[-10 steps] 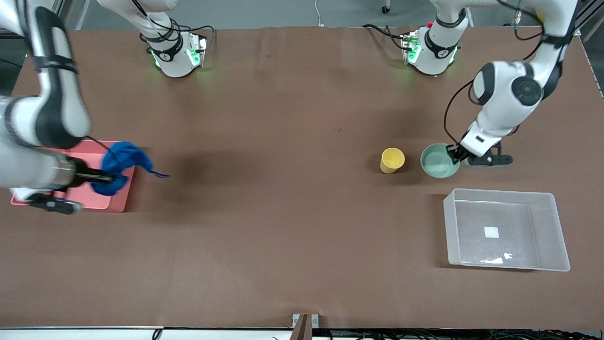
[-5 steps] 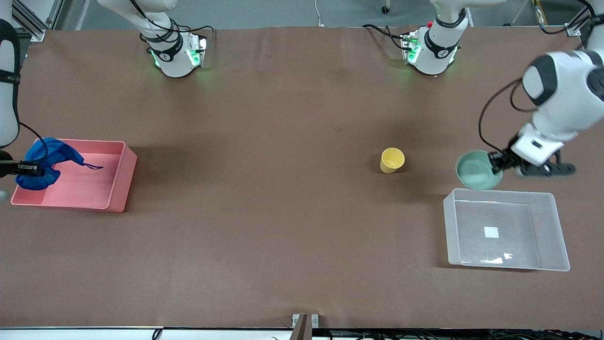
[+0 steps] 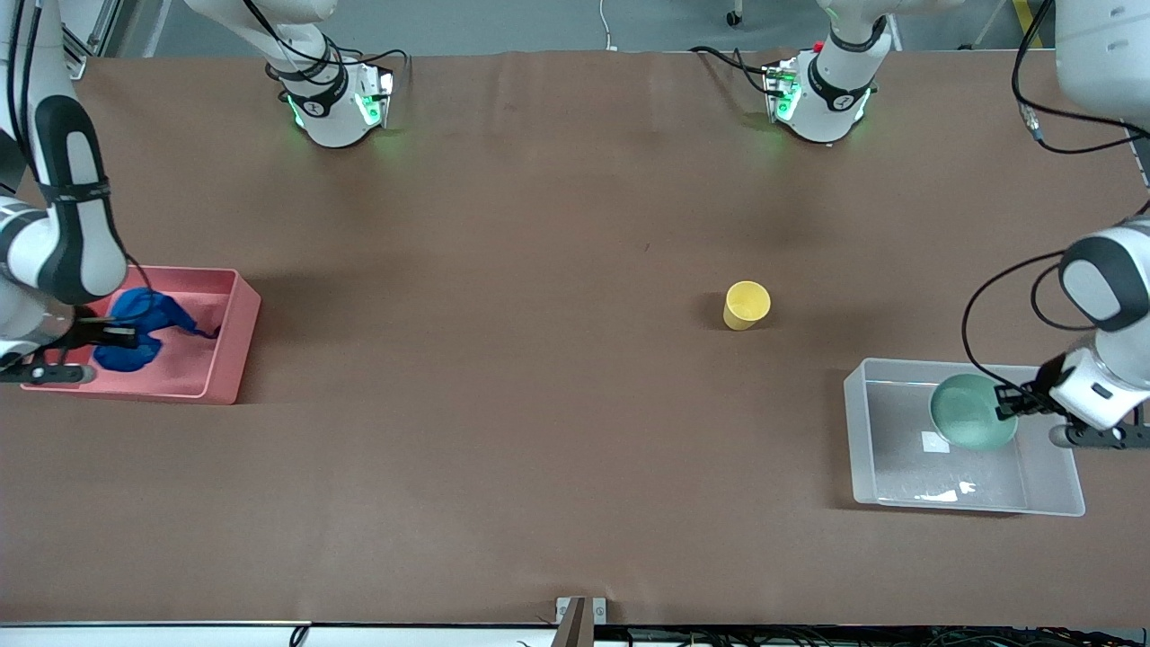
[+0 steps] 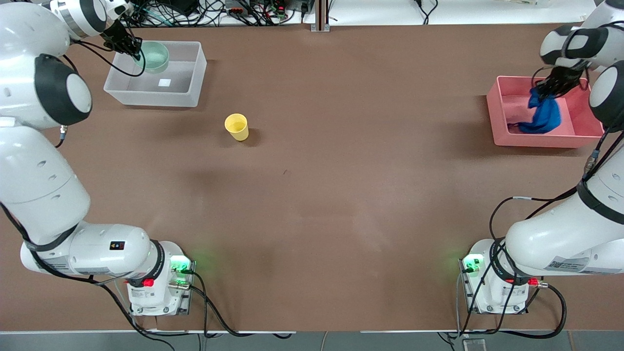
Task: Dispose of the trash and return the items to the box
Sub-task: 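Release the cloth with the right gripper while the left gripper lowers the bowl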
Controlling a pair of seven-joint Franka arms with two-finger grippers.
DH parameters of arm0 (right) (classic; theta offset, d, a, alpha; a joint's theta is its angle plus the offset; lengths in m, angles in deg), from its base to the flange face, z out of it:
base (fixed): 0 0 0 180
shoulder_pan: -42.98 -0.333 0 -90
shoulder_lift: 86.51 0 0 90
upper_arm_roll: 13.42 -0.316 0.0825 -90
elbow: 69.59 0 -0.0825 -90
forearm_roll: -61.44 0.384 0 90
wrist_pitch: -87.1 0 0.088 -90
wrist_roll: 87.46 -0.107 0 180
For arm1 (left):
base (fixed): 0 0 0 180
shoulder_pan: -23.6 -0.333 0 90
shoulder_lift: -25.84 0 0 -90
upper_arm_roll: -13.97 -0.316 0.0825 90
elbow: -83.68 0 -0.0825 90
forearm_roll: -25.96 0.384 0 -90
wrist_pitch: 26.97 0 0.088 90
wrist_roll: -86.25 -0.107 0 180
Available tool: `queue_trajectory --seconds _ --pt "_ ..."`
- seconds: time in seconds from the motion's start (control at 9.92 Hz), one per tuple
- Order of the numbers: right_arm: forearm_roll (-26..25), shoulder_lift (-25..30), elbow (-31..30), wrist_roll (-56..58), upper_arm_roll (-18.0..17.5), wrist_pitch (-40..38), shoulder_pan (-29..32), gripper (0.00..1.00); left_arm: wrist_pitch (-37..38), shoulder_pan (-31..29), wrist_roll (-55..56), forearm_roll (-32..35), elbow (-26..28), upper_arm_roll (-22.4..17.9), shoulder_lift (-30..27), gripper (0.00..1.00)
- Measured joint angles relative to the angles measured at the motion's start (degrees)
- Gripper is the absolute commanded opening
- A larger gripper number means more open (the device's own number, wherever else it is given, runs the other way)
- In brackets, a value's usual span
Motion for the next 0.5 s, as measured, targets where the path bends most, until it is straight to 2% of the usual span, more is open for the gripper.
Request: queue_trajectory --seconds 0.1,0.3,0.5 --pt "1.12 0.02 -0.98 0.0 -0.06 0.12 -0.6 1.0 0.06 0.07 -0.07 -0.21 -3.49 -0.23 3.46 0.02" --pt "1.75 0.1 -1.41 -0.02 -0.15 -0.86 -1.22 1.0 -0.29 0.1 -0.07 -0.52 -8.1 -0.54 9.63 0.01" --pt "1.87 1.49 -1.07 -0.06 -0.17 -1.86 -1.6 1.0 -2.84 0.11 -0.07 -1.34 -9.04 -0.56 13.35 0.04"
